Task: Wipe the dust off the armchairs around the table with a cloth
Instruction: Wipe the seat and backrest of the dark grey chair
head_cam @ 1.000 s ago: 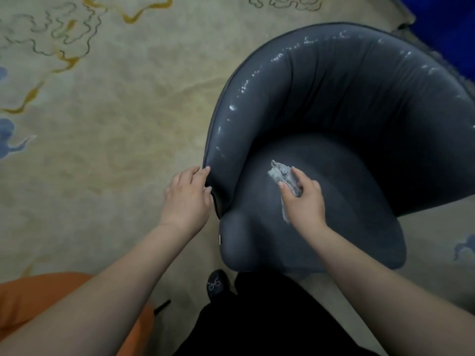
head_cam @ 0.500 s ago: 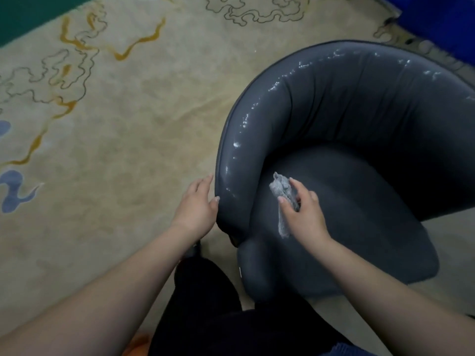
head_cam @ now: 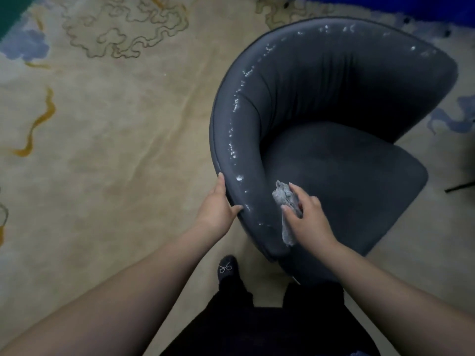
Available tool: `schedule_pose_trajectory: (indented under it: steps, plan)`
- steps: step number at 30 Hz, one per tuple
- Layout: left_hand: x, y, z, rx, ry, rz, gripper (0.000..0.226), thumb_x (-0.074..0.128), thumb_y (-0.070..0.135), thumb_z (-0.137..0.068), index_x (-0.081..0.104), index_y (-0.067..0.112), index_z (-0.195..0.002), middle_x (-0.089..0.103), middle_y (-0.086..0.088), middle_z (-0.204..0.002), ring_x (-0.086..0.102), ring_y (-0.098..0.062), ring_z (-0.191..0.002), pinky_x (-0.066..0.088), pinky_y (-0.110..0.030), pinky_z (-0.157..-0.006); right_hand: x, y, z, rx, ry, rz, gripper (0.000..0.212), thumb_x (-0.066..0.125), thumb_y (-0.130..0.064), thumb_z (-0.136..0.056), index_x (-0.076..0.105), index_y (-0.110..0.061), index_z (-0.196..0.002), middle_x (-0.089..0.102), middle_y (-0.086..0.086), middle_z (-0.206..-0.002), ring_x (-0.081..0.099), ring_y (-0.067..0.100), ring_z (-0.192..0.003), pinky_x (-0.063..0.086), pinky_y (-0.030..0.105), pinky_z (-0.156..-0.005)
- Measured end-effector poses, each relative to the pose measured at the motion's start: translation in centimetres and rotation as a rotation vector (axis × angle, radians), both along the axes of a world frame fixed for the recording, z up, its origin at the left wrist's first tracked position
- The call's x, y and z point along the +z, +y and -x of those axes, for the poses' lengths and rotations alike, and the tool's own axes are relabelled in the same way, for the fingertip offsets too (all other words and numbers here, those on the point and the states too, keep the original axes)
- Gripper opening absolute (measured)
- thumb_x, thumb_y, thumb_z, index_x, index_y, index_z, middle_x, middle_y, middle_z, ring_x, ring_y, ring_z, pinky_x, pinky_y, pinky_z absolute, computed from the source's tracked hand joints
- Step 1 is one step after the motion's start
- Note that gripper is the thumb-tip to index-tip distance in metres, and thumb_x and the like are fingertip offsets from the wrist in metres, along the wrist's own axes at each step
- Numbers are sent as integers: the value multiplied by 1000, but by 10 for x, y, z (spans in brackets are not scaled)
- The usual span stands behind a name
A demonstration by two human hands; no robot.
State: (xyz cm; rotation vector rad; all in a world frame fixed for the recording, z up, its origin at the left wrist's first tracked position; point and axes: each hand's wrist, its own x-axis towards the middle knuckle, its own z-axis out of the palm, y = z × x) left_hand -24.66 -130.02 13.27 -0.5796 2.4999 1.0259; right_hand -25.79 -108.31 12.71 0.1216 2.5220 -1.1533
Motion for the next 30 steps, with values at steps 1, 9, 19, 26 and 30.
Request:
schedule_pose_trajectory:
  steps: [1,9,19,26,30]
  plan:
    - [-2,-1,2,-21,-6,10,103,73,30,-82,-1,29,-153,44,0,-145,54,-22,-118,47,-40,-97,1,-1,-4,-8,4,-9,56,59,-35,-91,36,-44,-140,41,-4,-111,48,7,-91,33,22,-82]
    - [-9,-5,11,-85,-36,105,106,76,31,-80,-1,24,-153,60,-6,-123,58,-24,-108,50,-39,-87,2,-2,-27,-65,-19,-7,55,57,-36,-92,34,-46,-141,41,-5,-110,49,1,-89,35,20,-80]
    - [-6,-28,18,-21,108,-53,110,84,27,-70,6,34,-148,52,6,-137,66,-11,-83,50,-31,-72,-2,-17,-41,-190,-20,-7,58,57,-34,-92,31,-46,-142,37,-6,-107,47,-1,-91,34,16,-83]
    - [6,-72,73,-303,28,-105,115,85,25,-69,2,32,-150,45,12,-143,68,1,-72,47,-25,-71,-24,-82,-41,-361,-40,-256,49,42,-41,-96,35,-41,-144,34,-1,-104,36,18,-99,40,41,-95]
    - [5,-86,103,-347,43,-144,98,86,26,-68,21,25,-141,51,14,-122,57,-14,-113,45,-29,-85,-26,-101,-32,-424,100,-276,42,46,-39,-94,46,-44,-136,36,-4,-100,36,15,-93,40,38,-89]
